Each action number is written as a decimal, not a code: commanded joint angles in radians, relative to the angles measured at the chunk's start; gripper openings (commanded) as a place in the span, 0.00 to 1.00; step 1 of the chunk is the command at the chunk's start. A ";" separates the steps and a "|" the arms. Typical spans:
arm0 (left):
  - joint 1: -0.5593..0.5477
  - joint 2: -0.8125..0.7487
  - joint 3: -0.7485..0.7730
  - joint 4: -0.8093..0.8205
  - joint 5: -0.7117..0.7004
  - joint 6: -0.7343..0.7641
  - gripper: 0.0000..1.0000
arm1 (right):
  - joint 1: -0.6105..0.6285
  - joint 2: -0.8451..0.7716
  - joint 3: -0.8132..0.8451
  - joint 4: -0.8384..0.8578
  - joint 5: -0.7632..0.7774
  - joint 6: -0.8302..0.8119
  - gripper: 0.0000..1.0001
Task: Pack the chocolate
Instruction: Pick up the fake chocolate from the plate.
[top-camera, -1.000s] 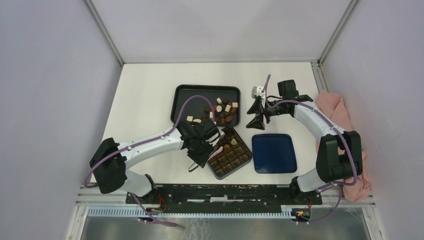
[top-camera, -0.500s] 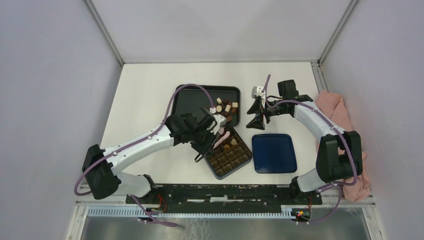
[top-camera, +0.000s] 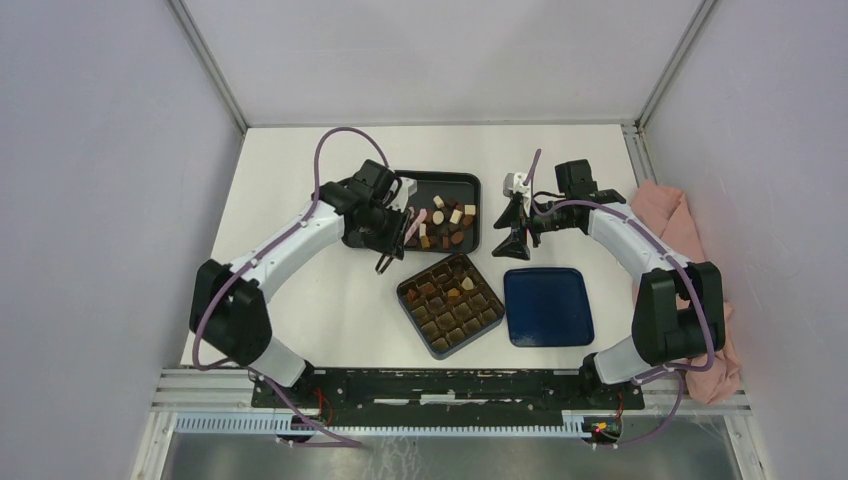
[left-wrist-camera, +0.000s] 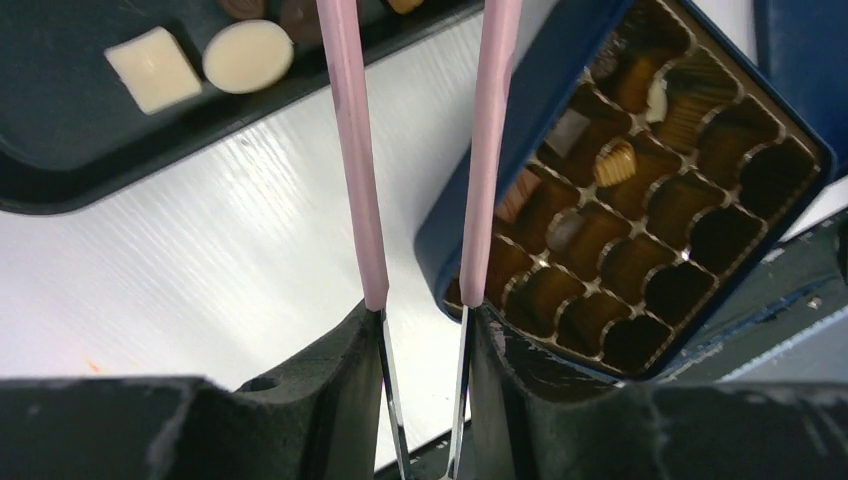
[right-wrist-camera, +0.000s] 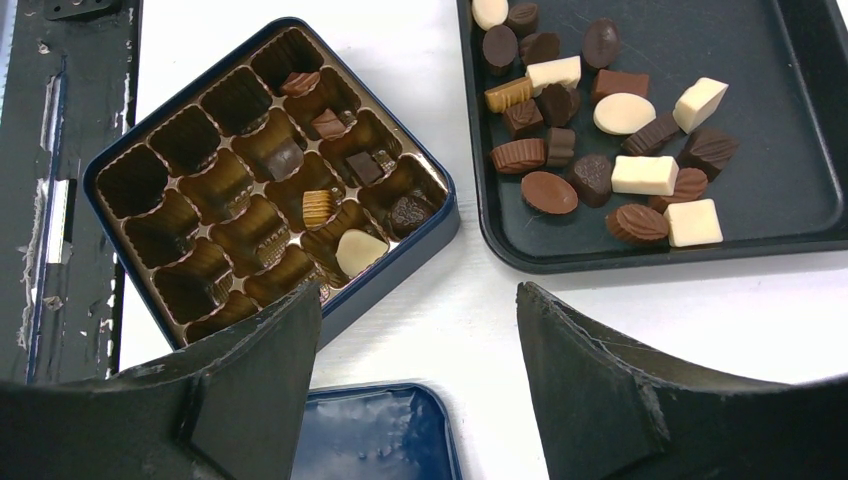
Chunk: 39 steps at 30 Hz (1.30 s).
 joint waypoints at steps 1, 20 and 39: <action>0.036 0.099 0.099 -0.060 -0.034 0.105 0.40 | -0.006 -0.022 0.034 -0.001 -0.036 -0.022 0.77; 0.052 0.433 0.365 -0.213 -0.238 0.229 0.40 | -0.005 -0.026 0.036 -0.004 -0.045 -0.024 0.77; 0.053 0.481 0.405 -0.265 -0.252 0.257 0.41 | -0.005 -0.027 0.038 -0.012 -0.050 -0.031 0.77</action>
